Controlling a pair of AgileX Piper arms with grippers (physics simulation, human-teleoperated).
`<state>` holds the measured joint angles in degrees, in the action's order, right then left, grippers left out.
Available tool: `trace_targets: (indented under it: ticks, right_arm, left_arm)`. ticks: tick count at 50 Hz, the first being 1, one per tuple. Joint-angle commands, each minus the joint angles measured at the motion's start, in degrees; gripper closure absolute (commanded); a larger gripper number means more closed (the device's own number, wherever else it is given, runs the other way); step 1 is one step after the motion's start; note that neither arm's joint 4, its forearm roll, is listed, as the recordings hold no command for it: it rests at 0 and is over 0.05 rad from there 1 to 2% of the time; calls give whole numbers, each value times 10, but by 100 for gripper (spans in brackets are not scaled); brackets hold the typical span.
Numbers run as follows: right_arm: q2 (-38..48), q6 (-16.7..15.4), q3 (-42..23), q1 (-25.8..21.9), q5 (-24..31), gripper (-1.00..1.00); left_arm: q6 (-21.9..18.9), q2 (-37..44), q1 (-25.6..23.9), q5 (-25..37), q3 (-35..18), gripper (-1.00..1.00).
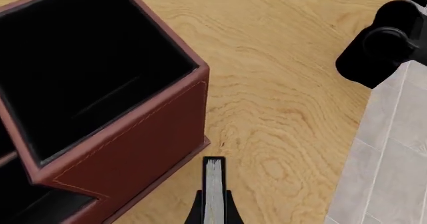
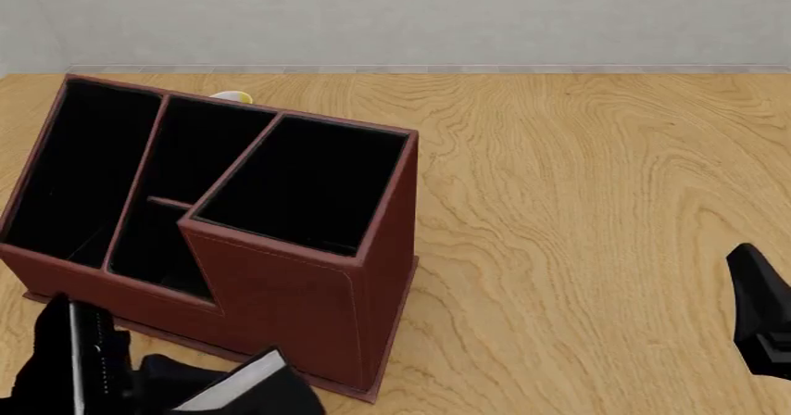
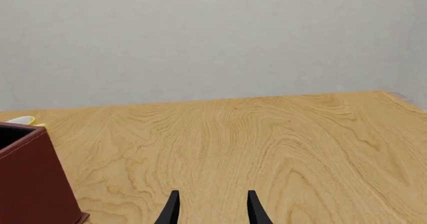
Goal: Pick up the book and place it in the left compartment of the caddy.
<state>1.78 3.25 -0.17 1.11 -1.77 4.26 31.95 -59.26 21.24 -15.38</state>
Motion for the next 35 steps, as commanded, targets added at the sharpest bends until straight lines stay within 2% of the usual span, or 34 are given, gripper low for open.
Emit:
trace_targets:
  ticks: [1,9,20,35]
  right_arm:
    - [-1,0,0,0,0,-100]
    - [1,0,1,0,-1,-100]
    - [-2,-1,0,-1,3,-100]
    - [1,0,0,-1,0,-100]
  left_arm:
    - [19,-23,-33,10,-29,100]
    - [14,-54,-34,28,-52,100]
    - [1,-47,-32,44,-92,100]
    - [-40,-53,-19,86,-176,100]
